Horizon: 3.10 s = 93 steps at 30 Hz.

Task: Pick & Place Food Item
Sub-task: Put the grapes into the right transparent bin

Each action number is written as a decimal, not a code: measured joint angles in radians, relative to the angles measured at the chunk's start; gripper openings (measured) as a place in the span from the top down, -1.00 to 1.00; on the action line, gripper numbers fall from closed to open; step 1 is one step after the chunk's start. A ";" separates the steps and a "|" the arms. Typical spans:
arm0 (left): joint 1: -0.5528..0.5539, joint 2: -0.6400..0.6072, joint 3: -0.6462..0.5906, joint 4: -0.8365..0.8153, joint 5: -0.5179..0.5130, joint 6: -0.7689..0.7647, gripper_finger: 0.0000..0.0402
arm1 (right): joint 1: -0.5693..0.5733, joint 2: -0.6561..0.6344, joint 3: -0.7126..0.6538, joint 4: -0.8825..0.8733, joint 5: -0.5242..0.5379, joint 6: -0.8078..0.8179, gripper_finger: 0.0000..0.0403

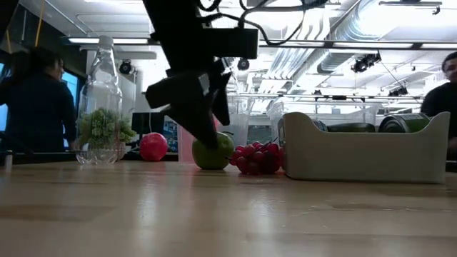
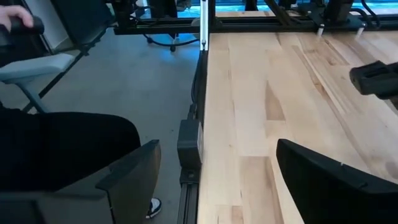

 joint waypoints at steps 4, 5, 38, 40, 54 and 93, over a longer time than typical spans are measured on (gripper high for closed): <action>0.020 0.000 0.000 0.011 0.014 0.038 -0.84 | 0.000 0.000 0.000 -0.001 -0.002 -0.040 -0.53; 0.028 0.000 0.000 0.017 0.024 0.045 -0.83 | 0.000 0.000 0.000 -0.001 -0.005 -0.053 -0.53; 0.170 0.088 -0.016 0.301 0.217 0.085 -0.81 | -0.012 0.000 -0.001 -0.152 0.002 -0.315 -0.53; 0.172 0.095 -0.015 0.309 0.213 0.070 -0.81 | -0.016 0.000 -0.001 -0.153 0.002 -0.328 -0.53; 0.177 0.101 -0.015 0.306 0.226 0.059 -0.80 | -0.019 0.000 -0.001 -0.155 -0.001 -0.363 -0.53; 0.043 0.087 -0.019 0.262 0.155 -0.097 0.99 | -0.020 0.000 0.000 -0.176 0.000 -0.351 -0.53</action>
